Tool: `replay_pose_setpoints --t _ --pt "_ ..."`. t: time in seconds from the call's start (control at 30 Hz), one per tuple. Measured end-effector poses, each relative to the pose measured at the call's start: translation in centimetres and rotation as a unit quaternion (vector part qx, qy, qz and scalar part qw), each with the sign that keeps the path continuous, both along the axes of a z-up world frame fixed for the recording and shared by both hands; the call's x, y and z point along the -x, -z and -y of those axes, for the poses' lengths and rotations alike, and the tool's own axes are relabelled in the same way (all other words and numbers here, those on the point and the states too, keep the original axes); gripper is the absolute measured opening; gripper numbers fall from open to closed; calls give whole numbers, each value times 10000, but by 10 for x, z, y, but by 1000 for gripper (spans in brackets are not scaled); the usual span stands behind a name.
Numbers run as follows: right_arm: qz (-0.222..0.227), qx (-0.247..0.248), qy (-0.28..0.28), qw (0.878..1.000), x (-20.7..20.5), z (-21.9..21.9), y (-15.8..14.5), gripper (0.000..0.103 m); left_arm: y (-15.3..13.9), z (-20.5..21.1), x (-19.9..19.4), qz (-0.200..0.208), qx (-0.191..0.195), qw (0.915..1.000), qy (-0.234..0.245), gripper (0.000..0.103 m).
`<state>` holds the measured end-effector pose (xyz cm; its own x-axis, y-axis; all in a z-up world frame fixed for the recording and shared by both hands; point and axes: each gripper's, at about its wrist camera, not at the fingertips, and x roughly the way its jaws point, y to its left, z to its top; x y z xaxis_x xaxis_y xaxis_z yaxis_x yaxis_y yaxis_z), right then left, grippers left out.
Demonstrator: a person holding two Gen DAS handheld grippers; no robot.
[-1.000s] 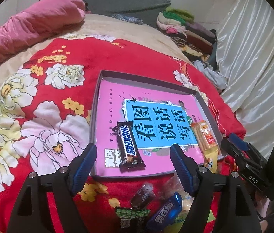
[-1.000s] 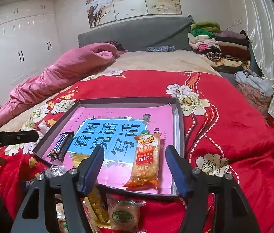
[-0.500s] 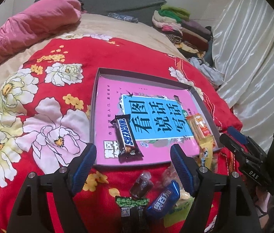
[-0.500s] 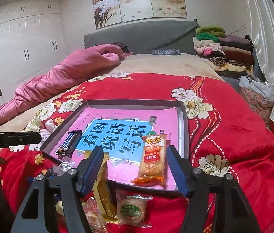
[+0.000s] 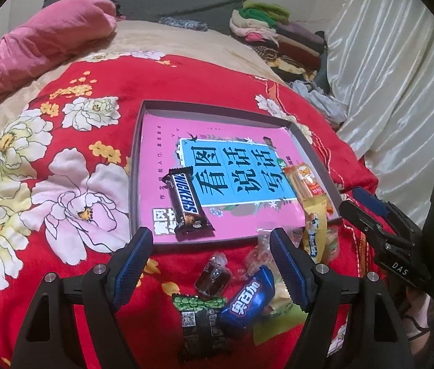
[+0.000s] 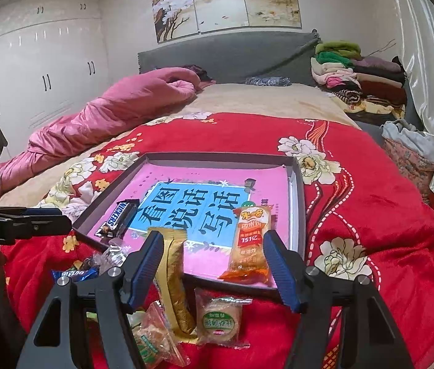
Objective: Organize snacks
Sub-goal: 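Withdraw both open tools back toward the remaining snacks, then grasp the blue biscuit pack with the left tool while the right tool grasps the gold snack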
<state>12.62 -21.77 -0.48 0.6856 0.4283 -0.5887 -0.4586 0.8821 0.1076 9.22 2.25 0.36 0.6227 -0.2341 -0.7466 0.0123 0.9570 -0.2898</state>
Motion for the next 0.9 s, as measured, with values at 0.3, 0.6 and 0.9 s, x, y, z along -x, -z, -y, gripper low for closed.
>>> replay_pose_setpoints --t 0.3,0.6,0.9 --pt "-59 86 -132 9999 8 -7 2 67 2 9 7 -82 -159 9997 183 80" --pt "-136 243 -335 9991 17 -20 6 67 4 20 14 -144 -306 9984 452 80" --pt "-198 274 -451 9984 22 -24 8 67 10 24 19 -279 -287 9975 583 79"
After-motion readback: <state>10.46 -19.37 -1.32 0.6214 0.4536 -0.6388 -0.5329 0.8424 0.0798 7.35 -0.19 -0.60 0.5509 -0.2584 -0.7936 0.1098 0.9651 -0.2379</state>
